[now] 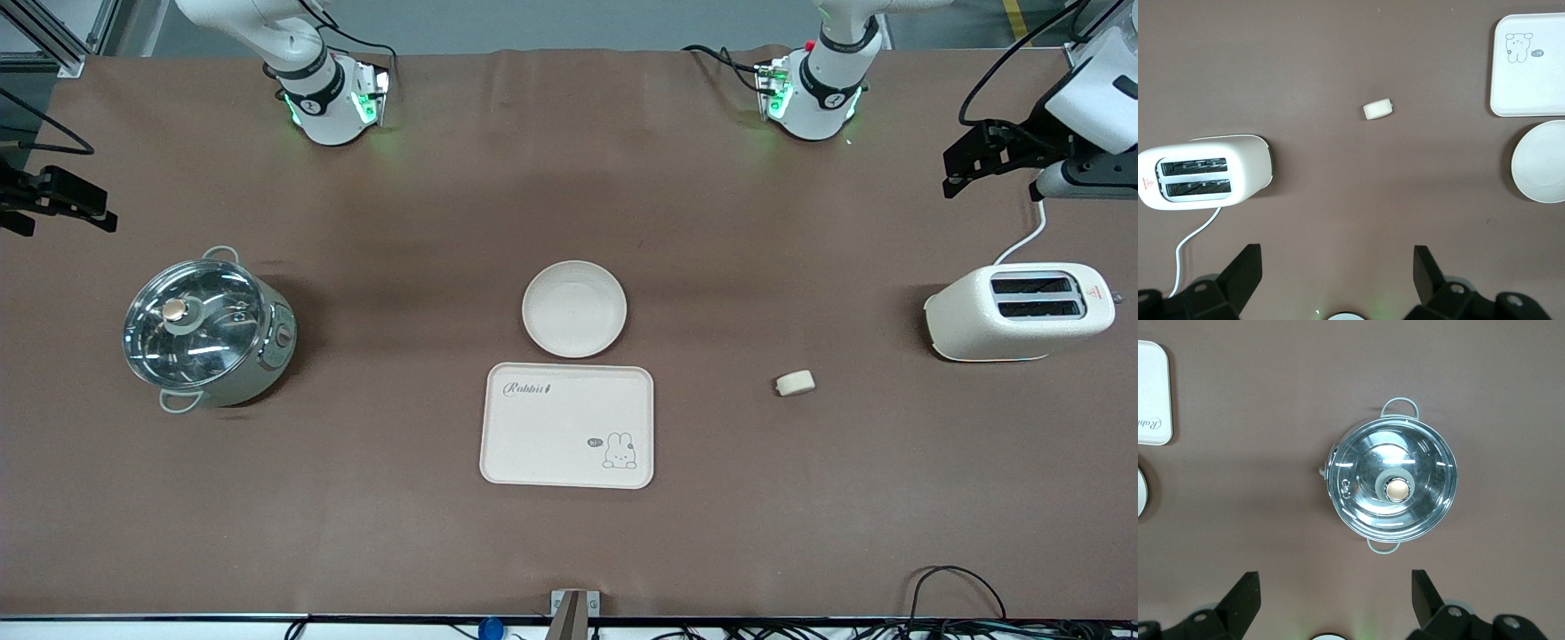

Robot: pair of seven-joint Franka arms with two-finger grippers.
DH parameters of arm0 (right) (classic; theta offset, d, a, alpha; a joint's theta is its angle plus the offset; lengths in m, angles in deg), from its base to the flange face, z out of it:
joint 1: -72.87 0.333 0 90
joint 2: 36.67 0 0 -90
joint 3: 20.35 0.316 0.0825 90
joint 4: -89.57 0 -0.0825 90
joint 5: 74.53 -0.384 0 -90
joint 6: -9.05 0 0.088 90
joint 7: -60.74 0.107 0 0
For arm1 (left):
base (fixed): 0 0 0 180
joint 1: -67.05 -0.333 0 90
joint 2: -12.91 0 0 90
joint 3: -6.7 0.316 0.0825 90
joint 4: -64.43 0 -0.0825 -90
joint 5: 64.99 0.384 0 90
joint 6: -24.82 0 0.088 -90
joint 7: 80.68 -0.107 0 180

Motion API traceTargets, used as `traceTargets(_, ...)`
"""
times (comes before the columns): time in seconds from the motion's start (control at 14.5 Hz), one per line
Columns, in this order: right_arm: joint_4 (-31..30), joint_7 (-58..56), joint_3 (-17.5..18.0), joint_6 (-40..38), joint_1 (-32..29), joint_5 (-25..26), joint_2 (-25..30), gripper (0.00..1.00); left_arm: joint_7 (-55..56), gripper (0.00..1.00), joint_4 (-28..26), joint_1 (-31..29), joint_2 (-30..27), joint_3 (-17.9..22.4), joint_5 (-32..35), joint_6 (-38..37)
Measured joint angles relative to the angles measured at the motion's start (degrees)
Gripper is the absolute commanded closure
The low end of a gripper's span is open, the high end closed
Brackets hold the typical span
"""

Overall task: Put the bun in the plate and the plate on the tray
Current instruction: 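Move the left gripper toward the cream bun beside the toaster, then grasp the bun with the left gripper while the right gripper reaches the plate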

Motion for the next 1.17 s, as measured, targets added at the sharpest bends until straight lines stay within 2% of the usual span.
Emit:
traceTargets(0.41,-0.1,0.0,-0.1,0.0,0.0,0.0,0.0,0.0,0.0,0.0,-0.2,-0.1,0.9,0.0,0.0,-0.1)
traceTargets(0.62,-0.4,0.0,0.0,-0.1,0.0,-2.9,0.0,0.0,0.1,0.0,-0.7,-0.2,3.8,0.1,0.0,1.4)
traceTargets(0.83,-3.8,0.0,0.0,0.4,0.0,-8.1,0.0,0.0,4.8,0.0,-4.2,-0.1,7.3,0.0,0.0,8.5)
traceTargets(1.17,-10.0,0.0,0.5,7.0,2.8,-10.2,-0.4,0.0,20.5,0.0,-15.7,0.0,12.6,0.0,0.0,26.1)
